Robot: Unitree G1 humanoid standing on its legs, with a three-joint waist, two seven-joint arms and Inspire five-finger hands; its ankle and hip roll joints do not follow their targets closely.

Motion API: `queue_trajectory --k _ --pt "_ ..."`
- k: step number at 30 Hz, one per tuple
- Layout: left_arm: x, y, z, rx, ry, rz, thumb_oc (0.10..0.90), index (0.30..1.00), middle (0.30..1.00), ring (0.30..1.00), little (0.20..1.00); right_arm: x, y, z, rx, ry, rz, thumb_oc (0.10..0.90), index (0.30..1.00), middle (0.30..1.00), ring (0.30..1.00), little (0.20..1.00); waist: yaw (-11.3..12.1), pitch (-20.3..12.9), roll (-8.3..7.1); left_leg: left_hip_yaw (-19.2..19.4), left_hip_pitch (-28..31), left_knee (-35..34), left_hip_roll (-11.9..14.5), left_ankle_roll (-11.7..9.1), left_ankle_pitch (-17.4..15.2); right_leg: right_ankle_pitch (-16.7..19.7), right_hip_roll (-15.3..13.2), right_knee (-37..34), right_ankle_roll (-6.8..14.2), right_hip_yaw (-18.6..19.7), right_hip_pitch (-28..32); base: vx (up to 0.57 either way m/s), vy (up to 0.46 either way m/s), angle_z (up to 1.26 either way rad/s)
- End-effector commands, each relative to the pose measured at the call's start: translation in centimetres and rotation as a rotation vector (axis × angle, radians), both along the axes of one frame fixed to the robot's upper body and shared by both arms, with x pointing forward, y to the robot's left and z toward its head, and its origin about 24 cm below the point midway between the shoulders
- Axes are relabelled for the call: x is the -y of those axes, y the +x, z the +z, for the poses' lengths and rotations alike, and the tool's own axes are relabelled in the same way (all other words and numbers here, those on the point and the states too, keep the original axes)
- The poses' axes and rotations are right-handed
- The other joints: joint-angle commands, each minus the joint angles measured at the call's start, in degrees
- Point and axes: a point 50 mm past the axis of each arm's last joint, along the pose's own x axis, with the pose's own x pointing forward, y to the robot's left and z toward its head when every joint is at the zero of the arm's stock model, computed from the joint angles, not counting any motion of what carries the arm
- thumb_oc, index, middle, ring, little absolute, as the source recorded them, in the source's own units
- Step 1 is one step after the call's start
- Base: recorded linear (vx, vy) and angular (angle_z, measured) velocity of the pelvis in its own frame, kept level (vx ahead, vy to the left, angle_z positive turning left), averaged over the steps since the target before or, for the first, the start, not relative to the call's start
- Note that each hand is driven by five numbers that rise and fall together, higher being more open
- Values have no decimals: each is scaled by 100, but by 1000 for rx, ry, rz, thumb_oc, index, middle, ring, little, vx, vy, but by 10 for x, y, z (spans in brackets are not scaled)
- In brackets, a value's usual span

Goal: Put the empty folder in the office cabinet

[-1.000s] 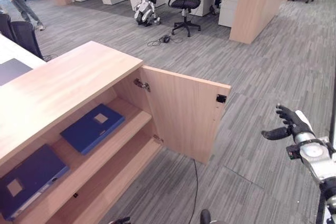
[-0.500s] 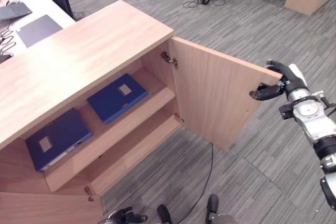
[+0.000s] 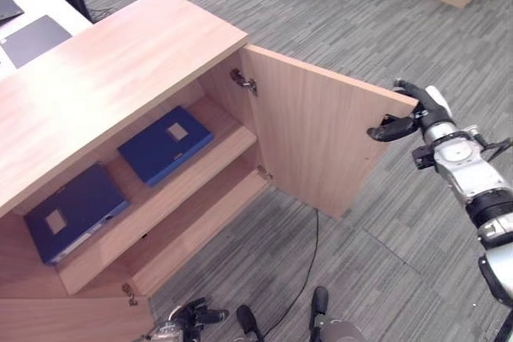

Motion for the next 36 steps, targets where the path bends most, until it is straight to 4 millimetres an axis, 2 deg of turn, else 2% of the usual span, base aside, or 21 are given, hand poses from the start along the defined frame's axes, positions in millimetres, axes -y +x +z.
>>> queue_trajectory --k 1,2,5,7,9,12,13,15,23,24,25,26,27,28,30,33,34,36 --pt "-25 22 13 30 102 -52 800 900 900 900 900 -182 -21 -12 20 249 711 800 900 900 900 900 516 -101 -720 -7 786 -12 -90 -368 -615 -616 -144 214 306 145 94 -34 70 -40" --pt "-19 29 14 40 107 -86 800 900 900 900 900 -220 -40 -45 -86 262 803 800 900 900 900 900 565 -115 -727 -20 843 -12 -101 -351 -655 -614 -167 193 306 114 176 -26 62 -44" --pt "-16 40 18 82 109 -71 800 900 900 900 900 -255 -61 -80 -222 306 862 800 900 900 900 900 655 -136 -744 -81 897 -12 -143 -311 -721 -576 -214 175 330 85 251 -22 73 -25" --pt "-21 48 23 123 114 -13 800 900 900 900 900 -267 -71 -92 -272 316 889 800 900 900 900 900 702 -153 -756 -118 920 -12 -165 -285 -754 -528 -257 182 359 70 270 -21 70 4" --pt "-24 53 26 157 115 36 800 900 900 900 900 -270 -77 -97 -291 319 901 800 900 900 900 900 730 -161 -765 -142 932 -12 -185 -268 -771 -489 -291 184 380 50 282 -38 88 15" --pt "-43 63 37 217 149 150 800 900 900 900 900 -278 -89 -105 -318 283 952 800 900 900 900 900 812 -191 -829 -247 951 -12 -283 -194 -846 -321 -432 170 480 -53 348 -63 126 34" --pt "-43 63 37 217 149 150 800 900 900 900 900 -278 -89 -105 -318 283 952 800 900 900 900 900 811 -190 -829 -248 951 -12 -284 -194 -846 -320 -433 170 481 -54 349 -40 100 51" --pt "-58 57 41 214 187 220 800 900 900 900 900 -273 -92 -113 -338 282 942 800 900 900 900 900 889 -228 -873 -348 952 -12 -391 -114 -907 -194 -553 182 555 -124 394 -55 136 67" --pt "-63 28 31 138 227 338 800 900 900 900 900 -253 -96 -136 -388 247 849 800 900 900 900 900 1189 -260 -929 -660 857 -12 -744 127 -993 76 -898 219 758 -324 448 -54 170 42" --pt "-63 10 24 69 242 327 800 900 900 900 900 -249 -99 -142 -399 222 835 800 900 900 900 900 1288 -252 -949 -735 822 -12 -840 182 -1006 121 -995 242 806 -375 465 -25 118 33" --pt "-63 10 24 68 242 326 800 900 900 900 900 -249 -99 -142 -399 222 835 800 900 900 900 900 1282 -257 -950 -739 821 -12 -844 186 -1006 121 -1000 244 809 -379 466 -25 229 32" --pt "-63 -7 19 3 258 319 800 900 900 900 900 -247 -101 -147 -413 209 825 800 900 900 900 900 1391 -261 -978 -812 803 -12 -943 241 -1031 159 -1089 277 853 -424 489 1 117 24" --pt "-63 -7 19 2 258 319 800 900 900 900 900 -248 -102 -147 -414 209 825 800 900 900 900 900 1385 -264 -980 -815 804 -12 -948 246 -1032 159 -1095 279 857 -427 491 4 220 23" --pt "-64 -17 16 -28 263 337 800 900 900 900 900 -244 -105 -154 -437 207 808 800 900 900 900 900 1483 -257 -1012 -894 793 -12 -1042 303 -1057 185 -1187 315 905 -467 528 -1 180 19" --pt "-62 -23 14 -41 261 339 800 900 900 900 900 -238 -108 -165 -478 206 773 800 900 900 900 900 1568 -257 -1033 -977 804 -12 -1138 363 -1090 191 -1291 365 951 -499 575 19 196 26" --pt "-60 -27 12 -49 252 324 800 900 900 900 900 -221 -113 -187 -548 172 693 800 900 900 900 900 1655 -252 -1046 -1107 871 -12 -1277 456 -1142 122 -1462 539 997 -536 683 40 146 31" --pt "-60 -28 12 -50 252 324 800 900 900 900 900 -221 -113 -187 -548 172 692 800 900 900 900 900 1653 -249 -1046 -1113 877 -12 -1282 460 -1143 114 -1471 553 1001 -540 687 59 171 18" --pt "-58 -29 11 -54 241 302 800 900 900 900 900 -193 -121 -214 -645 145 565 800 900 900 900 900 1665 -192 -990 -1379 999 -12 -1423 600 -1206 34 -1709 1136 977 -468 714 63 164 24"
